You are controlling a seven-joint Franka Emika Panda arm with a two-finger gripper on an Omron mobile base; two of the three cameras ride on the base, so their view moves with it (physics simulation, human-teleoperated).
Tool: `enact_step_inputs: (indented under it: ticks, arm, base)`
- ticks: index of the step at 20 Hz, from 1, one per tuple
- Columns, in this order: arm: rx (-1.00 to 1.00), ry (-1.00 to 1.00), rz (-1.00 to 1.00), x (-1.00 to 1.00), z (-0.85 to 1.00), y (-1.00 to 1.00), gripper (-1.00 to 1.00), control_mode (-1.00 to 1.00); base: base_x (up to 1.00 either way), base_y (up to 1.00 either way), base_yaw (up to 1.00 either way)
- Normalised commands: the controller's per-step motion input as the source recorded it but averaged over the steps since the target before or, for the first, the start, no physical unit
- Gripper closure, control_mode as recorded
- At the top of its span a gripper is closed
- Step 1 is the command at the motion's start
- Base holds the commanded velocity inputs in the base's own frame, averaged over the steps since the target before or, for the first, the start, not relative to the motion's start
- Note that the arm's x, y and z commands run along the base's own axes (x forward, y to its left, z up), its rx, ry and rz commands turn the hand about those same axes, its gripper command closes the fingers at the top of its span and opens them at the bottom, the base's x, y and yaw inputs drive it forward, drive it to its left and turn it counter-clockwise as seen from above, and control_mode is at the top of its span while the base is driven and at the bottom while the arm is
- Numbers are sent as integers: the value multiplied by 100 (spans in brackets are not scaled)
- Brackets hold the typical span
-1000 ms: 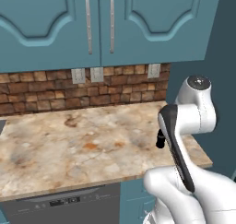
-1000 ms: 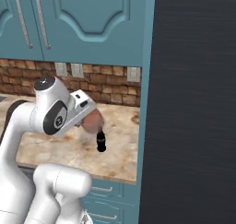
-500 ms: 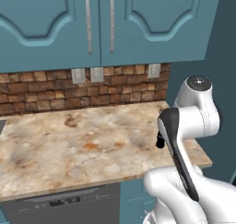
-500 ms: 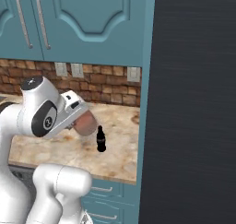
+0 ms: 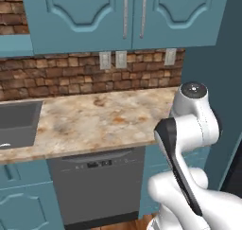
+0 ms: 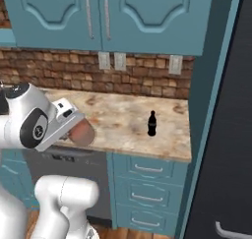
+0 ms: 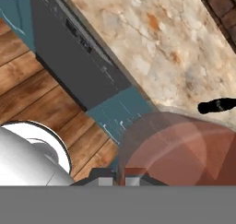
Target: Place the microwavable item in the microwave. Then, close the microwave door and press the start button.
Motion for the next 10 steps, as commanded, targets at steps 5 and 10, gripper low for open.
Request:
enact_step_inputs:
  ticks: [5,10]
  arm:
    - [0,0,0,0,0,0,100,100]
    - [0,0,0,0,0,0,100,100]
  base:
    - [-100,28,-5]
    - [-100,-1,-40]
